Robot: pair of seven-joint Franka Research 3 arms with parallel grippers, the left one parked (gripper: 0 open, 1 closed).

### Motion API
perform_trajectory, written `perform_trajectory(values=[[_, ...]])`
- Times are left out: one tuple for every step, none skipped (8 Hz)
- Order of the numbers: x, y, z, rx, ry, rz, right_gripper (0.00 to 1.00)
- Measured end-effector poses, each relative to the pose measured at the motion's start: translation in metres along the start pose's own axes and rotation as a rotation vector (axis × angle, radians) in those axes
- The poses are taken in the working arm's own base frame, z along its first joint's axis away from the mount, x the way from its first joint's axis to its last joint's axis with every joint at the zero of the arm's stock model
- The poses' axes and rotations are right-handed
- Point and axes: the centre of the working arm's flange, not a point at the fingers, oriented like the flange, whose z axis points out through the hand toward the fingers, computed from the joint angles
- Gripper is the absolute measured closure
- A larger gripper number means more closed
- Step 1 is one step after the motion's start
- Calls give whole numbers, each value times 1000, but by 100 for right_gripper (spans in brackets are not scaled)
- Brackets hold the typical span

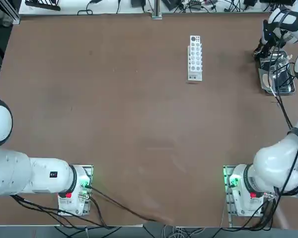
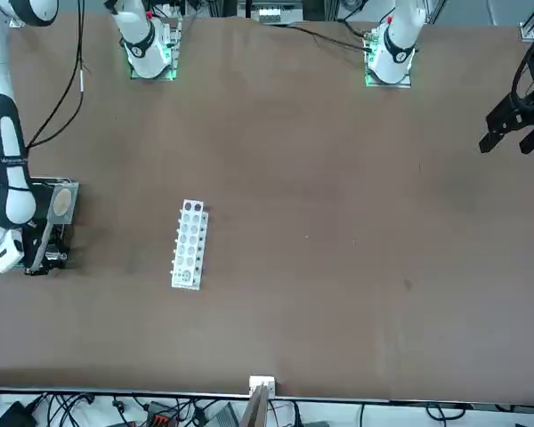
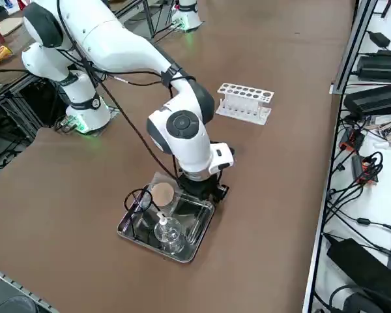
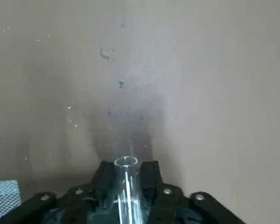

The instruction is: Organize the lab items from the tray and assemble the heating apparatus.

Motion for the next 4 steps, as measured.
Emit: perform_trajectory(values=[[1, 1, -1, -4, 0, -2, 78], [2, 4, -5, -13, -1, -5, 78], [3, 8, -10, -26, -3, -8, 78], [5, 12, -15, -36, -4, -13, 78]])
